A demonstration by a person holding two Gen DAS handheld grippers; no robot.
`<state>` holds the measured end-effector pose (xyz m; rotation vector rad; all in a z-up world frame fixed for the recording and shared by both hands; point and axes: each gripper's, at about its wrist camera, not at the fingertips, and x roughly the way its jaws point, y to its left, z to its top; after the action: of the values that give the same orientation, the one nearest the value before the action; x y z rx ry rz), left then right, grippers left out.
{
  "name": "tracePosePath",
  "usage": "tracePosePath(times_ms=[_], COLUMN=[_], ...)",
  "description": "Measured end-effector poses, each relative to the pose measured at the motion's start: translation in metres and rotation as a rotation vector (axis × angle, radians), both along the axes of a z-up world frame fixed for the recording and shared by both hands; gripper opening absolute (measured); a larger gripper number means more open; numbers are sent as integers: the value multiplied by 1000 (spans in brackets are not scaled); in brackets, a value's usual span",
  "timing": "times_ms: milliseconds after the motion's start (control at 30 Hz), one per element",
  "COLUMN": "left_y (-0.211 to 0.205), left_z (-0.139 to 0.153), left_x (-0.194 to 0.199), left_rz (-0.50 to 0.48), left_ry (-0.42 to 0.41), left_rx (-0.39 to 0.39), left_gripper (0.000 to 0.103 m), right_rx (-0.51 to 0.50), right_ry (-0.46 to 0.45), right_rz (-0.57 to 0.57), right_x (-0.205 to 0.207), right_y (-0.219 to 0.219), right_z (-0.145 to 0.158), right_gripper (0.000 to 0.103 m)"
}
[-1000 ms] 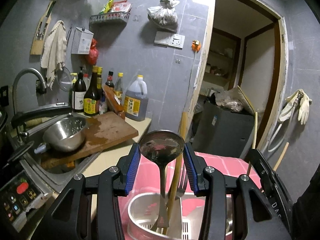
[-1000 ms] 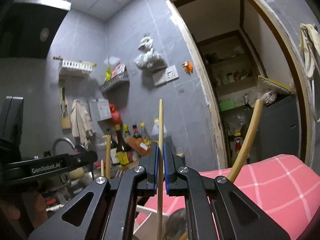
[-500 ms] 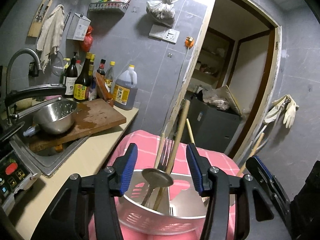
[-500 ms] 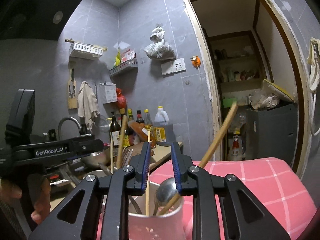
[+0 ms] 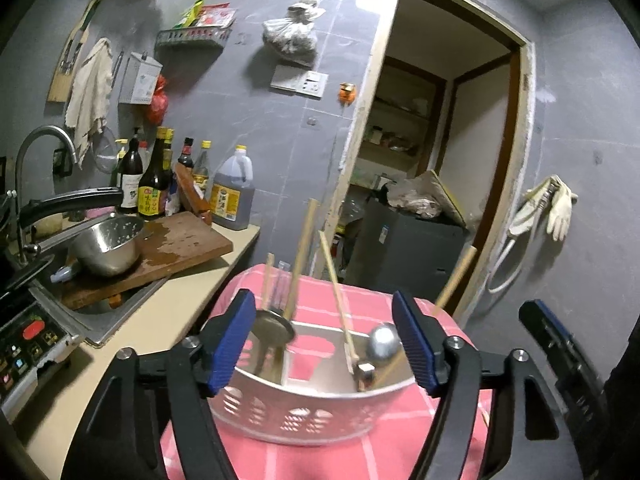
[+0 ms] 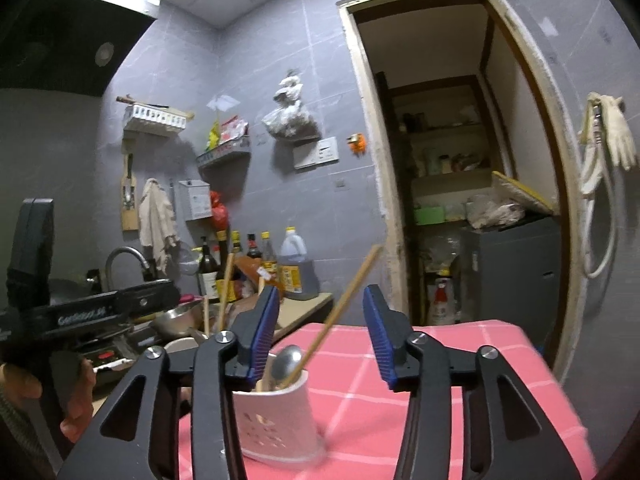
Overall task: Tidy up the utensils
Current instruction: 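Move both tools back toward the last two chopsticks on the tablecloth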
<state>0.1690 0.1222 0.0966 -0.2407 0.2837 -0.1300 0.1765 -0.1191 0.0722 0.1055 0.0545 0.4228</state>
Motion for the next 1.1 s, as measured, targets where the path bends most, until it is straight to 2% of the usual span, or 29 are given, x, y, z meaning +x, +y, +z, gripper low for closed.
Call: tracePosePath(times_ms=[67, 200, 267, 400, 467, 633, 867, 1100], left_y=[-12, -32, -43, -59, -70, -97, -121, -141], left_z=[-1, -4, -7, -14, -19, -35, -60, -85], left_x=[-6, -13, -17, -23, -27, -30, -26, -17], left_rz=[-8, -14, -20, -23, -22, -45, -109, -169], left_ry=[0, -8, -11, -19, -29, -24, 35, 124], left_rx=[24, 61, 77, 98, 121, 188, 220, 241], left_gripper=[69, 80, 84, 94, 95, 96, 96, 96], right_rx=[-11, -32, -43, -59, -63, -72, -107, -187], right_ry=[11, 27, 41, 76, 91, 142, 219, 352], right_rz=[-27, -63, -82, -125, -142, -188, -227, -247], right_x=[-6, -17, -22, -31, -35, -43, -43, -34], right_y=[-12, -32, -43, -63, -72, -92, -111, -119], right_z=[2, 2, 0, -6, -10, -21, -37, -61], right_gripper=[50, 56, 68, 79, 89, 103, 103, 103])
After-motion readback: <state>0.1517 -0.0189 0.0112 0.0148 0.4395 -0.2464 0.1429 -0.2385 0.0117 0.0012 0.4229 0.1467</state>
